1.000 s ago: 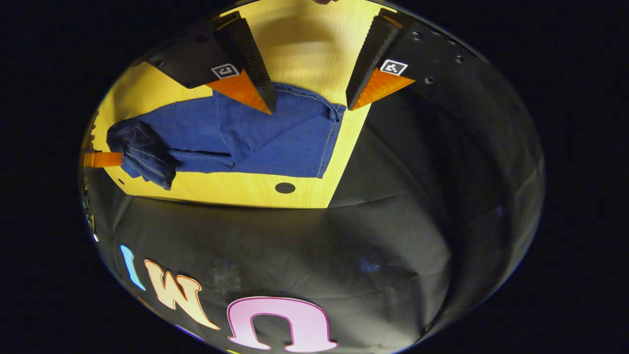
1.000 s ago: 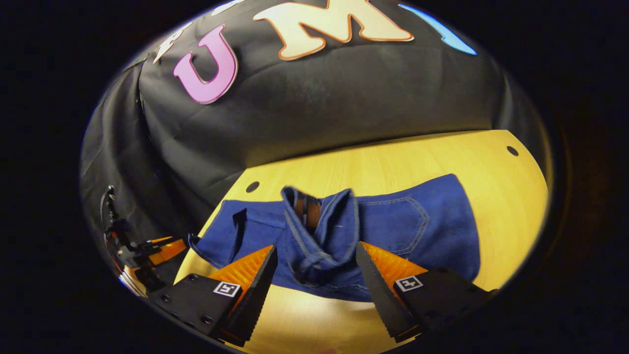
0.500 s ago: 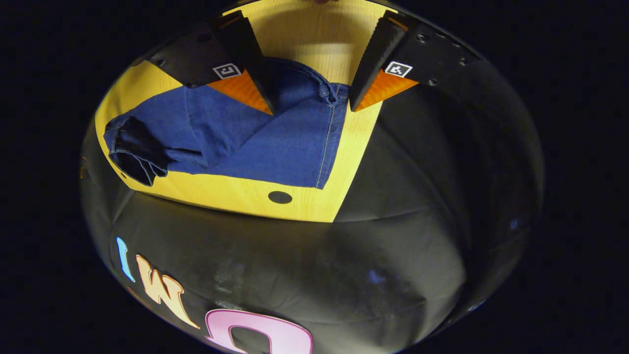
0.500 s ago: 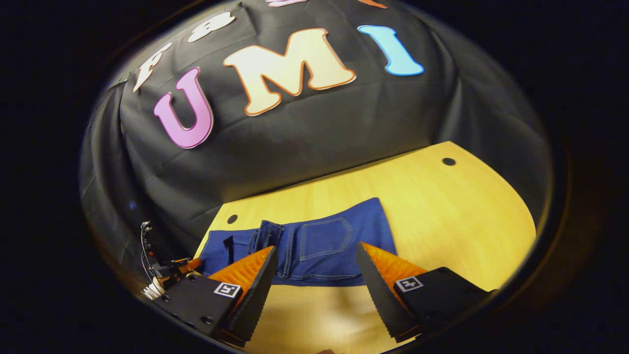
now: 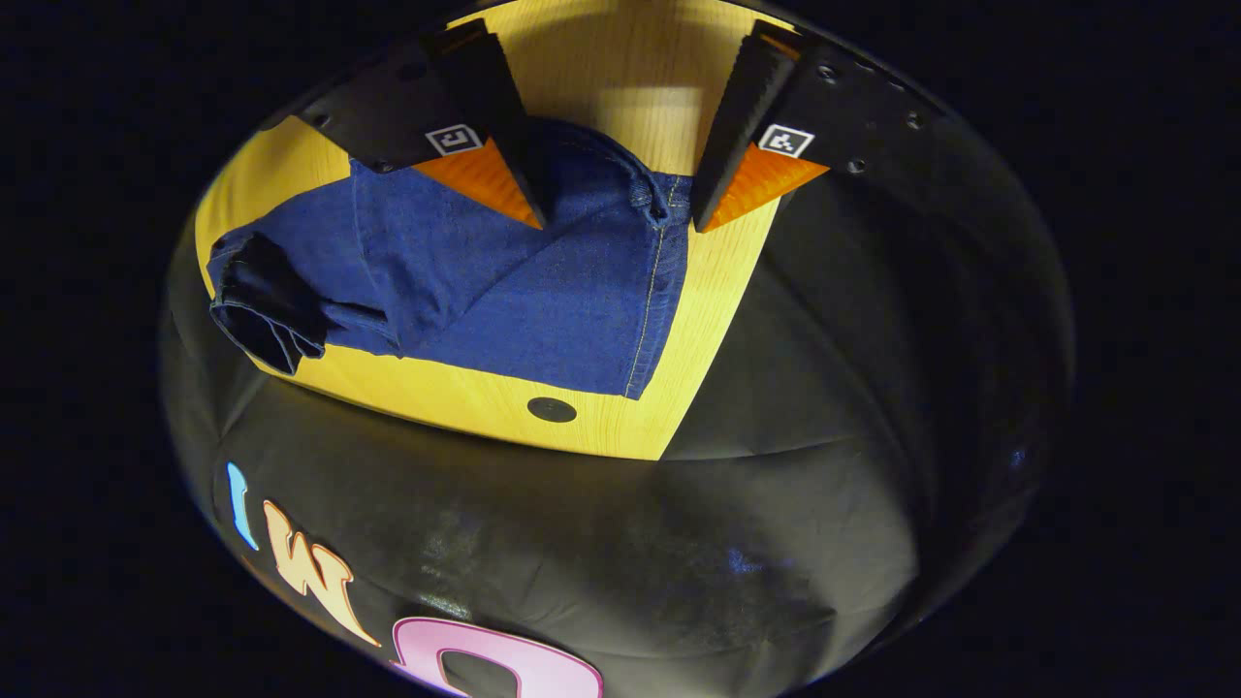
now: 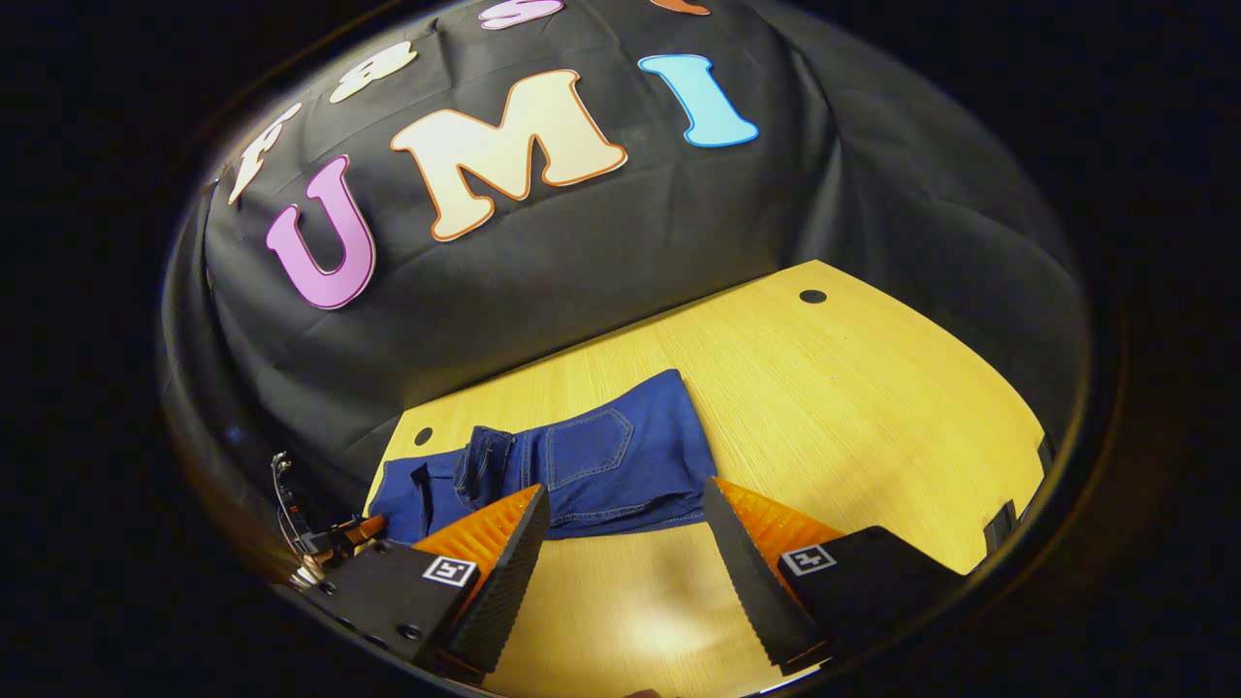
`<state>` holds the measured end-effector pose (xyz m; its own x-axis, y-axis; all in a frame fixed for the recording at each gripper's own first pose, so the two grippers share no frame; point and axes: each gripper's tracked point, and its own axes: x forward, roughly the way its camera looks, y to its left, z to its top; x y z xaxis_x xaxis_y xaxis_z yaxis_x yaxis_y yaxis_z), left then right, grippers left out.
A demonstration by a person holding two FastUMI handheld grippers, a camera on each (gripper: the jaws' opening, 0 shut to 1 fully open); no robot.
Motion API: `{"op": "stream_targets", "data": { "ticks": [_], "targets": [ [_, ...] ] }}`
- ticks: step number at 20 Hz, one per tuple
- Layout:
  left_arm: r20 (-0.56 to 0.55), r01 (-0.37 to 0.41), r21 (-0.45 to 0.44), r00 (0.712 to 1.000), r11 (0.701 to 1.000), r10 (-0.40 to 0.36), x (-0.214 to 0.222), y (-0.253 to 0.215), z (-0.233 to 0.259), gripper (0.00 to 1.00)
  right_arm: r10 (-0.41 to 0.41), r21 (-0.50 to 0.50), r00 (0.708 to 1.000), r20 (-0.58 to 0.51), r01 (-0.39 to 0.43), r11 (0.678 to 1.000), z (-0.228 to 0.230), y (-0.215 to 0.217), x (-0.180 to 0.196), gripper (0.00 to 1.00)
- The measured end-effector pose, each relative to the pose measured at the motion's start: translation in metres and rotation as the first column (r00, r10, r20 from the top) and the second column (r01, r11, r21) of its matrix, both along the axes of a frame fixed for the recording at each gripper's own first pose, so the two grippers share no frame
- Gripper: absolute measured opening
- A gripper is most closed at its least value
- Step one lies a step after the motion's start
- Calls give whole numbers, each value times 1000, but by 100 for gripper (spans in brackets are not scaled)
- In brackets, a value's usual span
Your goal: Grasp the waist and the cuffs of the jeans and fold them to make the two legs overlap; first hold the waist and fold one-third of the jeans toward the cuffs, then hold the cuffs and fold the remaining one-third in the same direction to finish folding.
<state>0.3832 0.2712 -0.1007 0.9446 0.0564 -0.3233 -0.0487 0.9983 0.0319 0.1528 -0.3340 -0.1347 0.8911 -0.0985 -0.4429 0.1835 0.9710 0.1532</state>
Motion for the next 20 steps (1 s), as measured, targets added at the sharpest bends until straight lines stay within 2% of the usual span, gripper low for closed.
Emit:
{"op": "stream_targets", "data": {
  "ticks": [1, 3, 6, 7, 8, 12, 17, 20],
  "targets": [
    [-3, 15, 3, 1000, 1000, -15, 1, -3, -1, 84, 2, 3, 1000, 2, -2, 1000, -1, 2, -2, 98],
    [-26, 68, 3, 997, 998, -68, 3, -13, -1, 69, 6, 5, 1000, -1, -6, 1000, -2, 6, -6, 98],
    [-45, 88, -20, 995, 996, -89, 3, -24, -2, 16, 9, 1, 1000, -8, -9, 1000, -2, 8, -8, 98],
    [-45, 84, -21, 995, 996, -85, 5, -23, -2, 13, 12, 1, 1000, -8, -12, 1000, -2, 9, -9, 98],
    [-41, 73, -19, 996, 997, -74, 5, -23, 0, 5, 17, -2, 1000, -11, -17, 1000, -1, 9, -10, 98],
    [-2, 45, 22, 999, 999, -45, 0, -33, 22, 0, -1, -21, 1000, -15, 0, 1000, 0, -4, -18, 98],
    [91, 153, -21, 984, 988, -150, -8, -101, 83, 2, -11, 12, 1000, 6, 11, 1000, 3, -22, -26, 98],
    [129, 214, 8, 969, 977, -213, -9, -158, 111, 0, 6, 19, 1000, 12, -6, 1000, 5, -36, -28, 98]
  ]
}}
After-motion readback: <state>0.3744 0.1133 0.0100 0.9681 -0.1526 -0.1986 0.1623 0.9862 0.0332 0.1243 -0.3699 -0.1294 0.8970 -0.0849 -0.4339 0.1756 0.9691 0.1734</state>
